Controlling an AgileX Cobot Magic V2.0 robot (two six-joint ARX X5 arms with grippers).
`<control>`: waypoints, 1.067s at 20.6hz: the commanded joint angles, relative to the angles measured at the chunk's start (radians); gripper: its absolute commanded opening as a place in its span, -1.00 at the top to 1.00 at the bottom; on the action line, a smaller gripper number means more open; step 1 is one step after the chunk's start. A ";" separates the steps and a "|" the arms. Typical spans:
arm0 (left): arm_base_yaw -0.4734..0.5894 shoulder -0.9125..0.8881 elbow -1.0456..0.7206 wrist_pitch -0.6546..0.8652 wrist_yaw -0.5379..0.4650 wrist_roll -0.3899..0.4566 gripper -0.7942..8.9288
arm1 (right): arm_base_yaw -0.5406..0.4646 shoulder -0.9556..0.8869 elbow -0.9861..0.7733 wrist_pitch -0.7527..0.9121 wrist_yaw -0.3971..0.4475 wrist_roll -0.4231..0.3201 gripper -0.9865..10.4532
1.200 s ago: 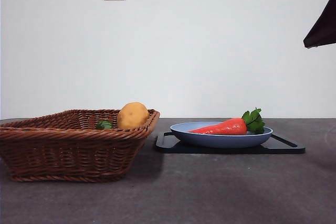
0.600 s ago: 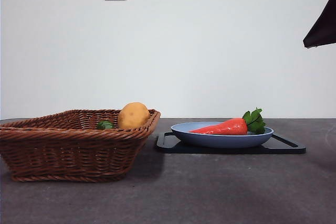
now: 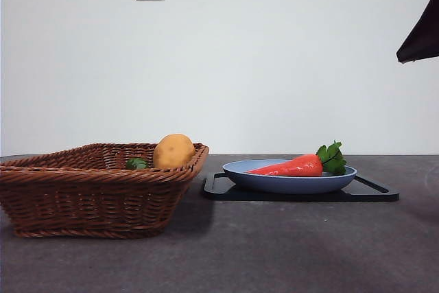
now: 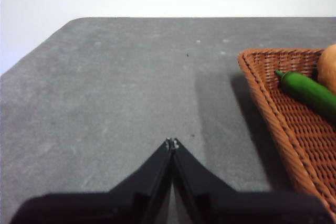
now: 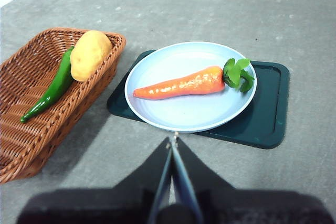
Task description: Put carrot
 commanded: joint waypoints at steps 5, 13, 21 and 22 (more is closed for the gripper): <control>0.003 -0.012 -0.010 0.007 0.000 -0.006 0.82 | 0.005 0.002 0.008 0.013 0.003 0.010 0.82; 0.003 -0.012 -0.010 0.007 0.000 -0.006 0.82 | 0.005 0.002 0.008 0.013 0.003 0.010 0.82; 0.003 -0.012 -0.010 0.006 0.000 -0.006 0.82 | -0.024 -0.172 0.003 -0.063 0.023 -0.126 0.81; 0.003 -0.012 -0.010 0.006 0.000 -0.006 0.82 | -0.048 -0.229 -0.007 -0.062 0.022 -0.135 0.81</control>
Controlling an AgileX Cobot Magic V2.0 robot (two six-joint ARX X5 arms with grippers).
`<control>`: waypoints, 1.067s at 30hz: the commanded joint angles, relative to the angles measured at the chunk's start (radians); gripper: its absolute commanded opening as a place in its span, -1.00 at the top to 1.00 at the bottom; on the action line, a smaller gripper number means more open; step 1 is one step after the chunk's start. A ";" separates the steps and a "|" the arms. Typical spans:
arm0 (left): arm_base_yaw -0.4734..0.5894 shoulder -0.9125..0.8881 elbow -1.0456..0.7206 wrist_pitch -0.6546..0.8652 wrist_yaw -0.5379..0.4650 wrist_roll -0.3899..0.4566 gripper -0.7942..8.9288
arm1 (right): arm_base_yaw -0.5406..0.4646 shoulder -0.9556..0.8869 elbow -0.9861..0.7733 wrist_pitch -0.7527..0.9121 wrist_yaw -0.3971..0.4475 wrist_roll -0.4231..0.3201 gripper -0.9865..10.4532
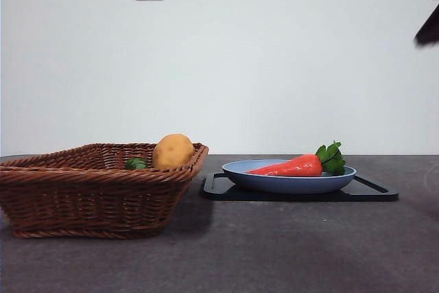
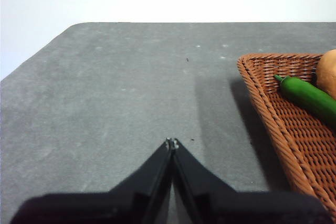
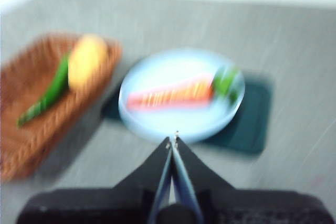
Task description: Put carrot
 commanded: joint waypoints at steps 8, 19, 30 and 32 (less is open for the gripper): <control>0.003 -0.004 -0.009 0.004 0.000 -0.006 0.82 | -0.407 -0.367 -0.199 0.050 -0.176 -0.040 0.81; 0.003 -0.004 -0.009 0.004 0.000 -0.006 0.82 | -0.501 -0.406 -0.356 0.134 -0.234 -0.040 0.81; 0.003 -0.004 -0.009 0.005 0.000 -0.006 0.82 | -0.501 -0.428 -0.417 0.105 -0.232 0.006 0.81; 0.003 -0.004 -0.009 0.005 0.000 -0.006 0.82 | -0.501 -0.428 -0.417 0.107 -0.231 0.006 0.81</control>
